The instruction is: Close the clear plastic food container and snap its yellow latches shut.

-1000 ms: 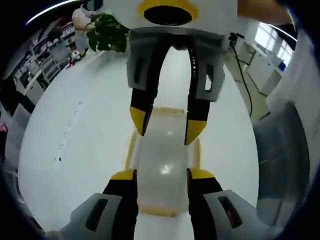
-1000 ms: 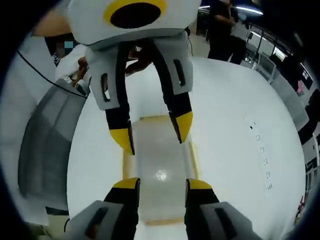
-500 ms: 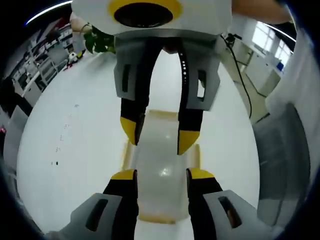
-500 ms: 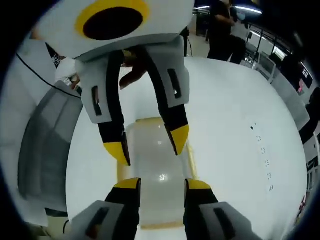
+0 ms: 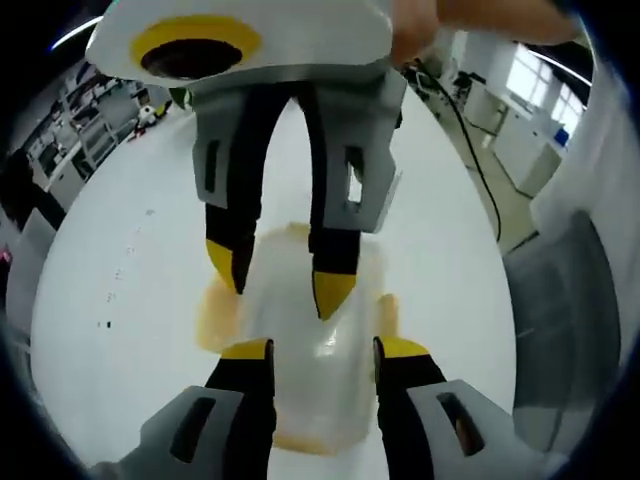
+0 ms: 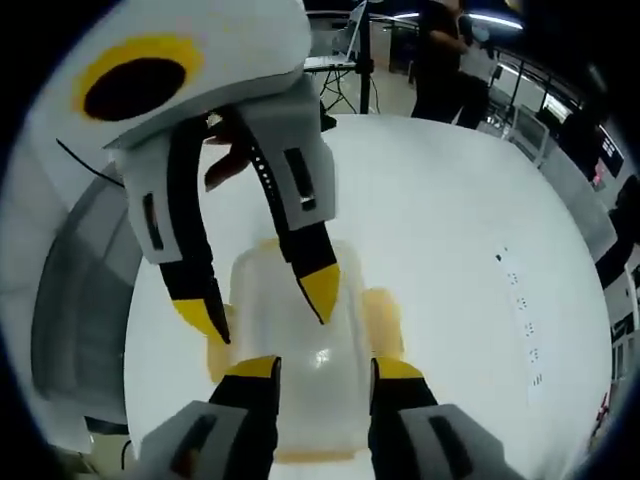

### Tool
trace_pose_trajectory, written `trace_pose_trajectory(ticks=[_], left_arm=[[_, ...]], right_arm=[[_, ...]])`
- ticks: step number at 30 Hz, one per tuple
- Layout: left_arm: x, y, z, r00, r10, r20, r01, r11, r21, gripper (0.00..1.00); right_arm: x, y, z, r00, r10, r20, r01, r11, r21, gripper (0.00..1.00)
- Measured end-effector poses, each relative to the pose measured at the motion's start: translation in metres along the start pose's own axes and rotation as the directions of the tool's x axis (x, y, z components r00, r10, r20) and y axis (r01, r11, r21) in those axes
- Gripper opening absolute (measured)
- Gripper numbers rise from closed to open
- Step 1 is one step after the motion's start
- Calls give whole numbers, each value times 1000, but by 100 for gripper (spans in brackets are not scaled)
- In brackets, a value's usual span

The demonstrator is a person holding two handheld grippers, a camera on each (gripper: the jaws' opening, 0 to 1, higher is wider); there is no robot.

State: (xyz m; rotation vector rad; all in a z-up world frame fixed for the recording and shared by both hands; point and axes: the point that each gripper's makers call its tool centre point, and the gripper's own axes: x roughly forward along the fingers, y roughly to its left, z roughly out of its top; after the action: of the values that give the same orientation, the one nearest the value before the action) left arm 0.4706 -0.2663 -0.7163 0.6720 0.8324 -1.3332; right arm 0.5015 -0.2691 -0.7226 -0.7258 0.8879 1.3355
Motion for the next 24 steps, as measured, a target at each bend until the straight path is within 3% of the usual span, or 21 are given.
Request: trace_pose_trajectory(ticks=[7,24], left_arm=[[3,-3,-7,999,36,-38,-35,999,17,39],[8,-9,-14,993,111,-42,-106,990,98,47]], right_arm=[[2,-5,4,1000,-2,5,2,1000,13,36],[10,-14,2,1000,17,-17,-17,1000,10,39]])
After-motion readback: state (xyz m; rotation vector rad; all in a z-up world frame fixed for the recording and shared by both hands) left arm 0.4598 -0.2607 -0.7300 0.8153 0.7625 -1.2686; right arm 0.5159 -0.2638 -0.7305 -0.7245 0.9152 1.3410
